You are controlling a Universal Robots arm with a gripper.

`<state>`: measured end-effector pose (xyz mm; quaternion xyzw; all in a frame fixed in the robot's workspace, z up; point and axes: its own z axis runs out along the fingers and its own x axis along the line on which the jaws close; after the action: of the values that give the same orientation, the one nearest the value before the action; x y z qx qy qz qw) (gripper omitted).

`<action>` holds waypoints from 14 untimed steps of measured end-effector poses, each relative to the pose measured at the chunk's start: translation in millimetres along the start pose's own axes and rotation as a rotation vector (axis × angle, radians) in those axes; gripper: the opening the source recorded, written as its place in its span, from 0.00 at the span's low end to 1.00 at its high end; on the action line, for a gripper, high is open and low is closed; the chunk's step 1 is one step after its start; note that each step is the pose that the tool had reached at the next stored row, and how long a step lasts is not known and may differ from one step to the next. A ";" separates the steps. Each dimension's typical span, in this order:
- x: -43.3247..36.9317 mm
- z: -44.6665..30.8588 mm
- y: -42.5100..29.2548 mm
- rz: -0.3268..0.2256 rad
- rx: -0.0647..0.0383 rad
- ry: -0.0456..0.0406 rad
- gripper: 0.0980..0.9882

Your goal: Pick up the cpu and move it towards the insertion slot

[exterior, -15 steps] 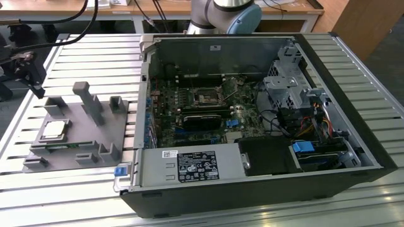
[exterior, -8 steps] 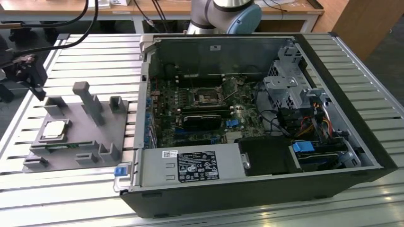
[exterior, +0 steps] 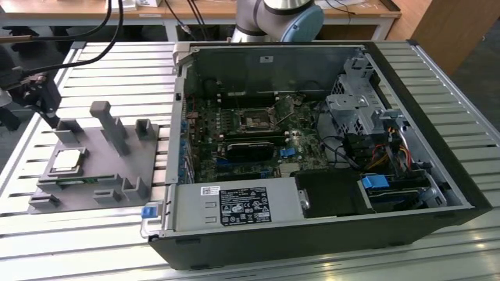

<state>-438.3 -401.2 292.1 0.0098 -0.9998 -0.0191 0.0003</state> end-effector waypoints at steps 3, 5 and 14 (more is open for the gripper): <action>0.0 2.6 -0.1 0.000 0.000 0.0001 0.65; 0.0 4.2 -0.2 0.000 0.000 0.0001 0.65; 0.0 10.8 -0.4 0.000 0.000 0.0001 0.65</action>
<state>-438.3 -401.2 281.2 0.0099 -0.9998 -0.0191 0.0003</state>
